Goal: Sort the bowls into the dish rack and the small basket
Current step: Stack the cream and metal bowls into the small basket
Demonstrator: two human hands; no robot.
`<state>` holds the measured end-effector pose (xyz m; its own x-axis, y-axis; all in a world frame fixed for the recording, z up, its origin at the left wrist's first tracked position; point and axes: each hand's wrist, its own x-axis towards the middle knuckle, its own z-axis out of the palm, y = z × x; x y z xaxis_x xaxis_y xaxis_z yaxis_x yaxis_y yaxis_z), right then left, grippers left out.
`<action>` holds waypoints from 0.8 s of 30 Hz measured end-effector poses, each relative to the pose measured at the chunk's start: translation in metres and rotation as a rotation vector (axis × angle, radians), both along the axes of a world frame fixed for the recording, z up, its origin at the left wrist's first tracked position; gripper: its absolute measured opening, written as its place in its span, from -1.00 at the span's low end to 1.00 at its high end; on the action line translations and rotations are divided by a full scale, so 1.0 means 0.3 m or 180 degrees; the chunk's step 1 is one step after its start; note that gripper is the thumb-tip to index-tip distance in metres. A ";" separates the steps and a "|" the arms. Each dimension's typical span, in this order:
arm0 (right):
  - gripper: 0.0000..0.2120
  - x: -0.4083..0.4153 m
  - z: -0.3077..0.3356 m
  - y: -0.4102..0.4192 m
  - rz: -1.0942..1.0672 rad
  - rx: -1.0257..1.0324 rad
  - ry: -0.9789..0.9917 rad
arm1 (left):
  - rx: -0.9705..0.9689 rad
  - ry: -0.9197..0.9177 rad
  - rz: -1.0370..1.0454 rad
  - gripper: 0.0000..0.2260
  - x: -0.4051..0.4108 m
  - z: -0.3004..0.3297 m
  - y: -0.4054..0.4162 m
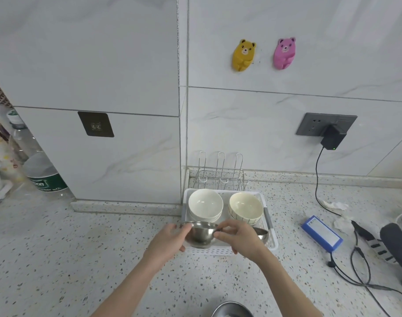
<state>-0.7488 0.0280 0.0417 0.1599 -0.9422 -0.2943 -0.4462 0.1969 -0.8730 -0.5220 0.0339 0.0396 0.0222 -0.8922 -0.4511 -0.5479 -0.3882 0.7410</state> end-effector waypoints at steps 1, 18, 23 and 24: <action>-0.84 -0.002 0.001 -0.009 0.0007 0.0014 0.0008 | -0.0132 -0.0163 -0.0133 -0.38 -0.002 0.004 -0.002; -0.69 0.006 -0.047 -0.130 0.0155 -0.0102 0.1056 | -0.0560 -0.1636 -0.1089 -0.40 -0.058 -0.063 -0.106; -0.70 0.031 -0.072 -0.103 0.0135 -0.0221 0.1483 | -0.1302 -0.1665 -0.1062 -0.65 -0.059 -0.092 -0.083; -0.72 0.035 -0.077 -0.097 0.0124 -0.0228 0.1526 | -0.1367 -0.1659 -0.1038 -0.69 -0.061 -0.096 -0.082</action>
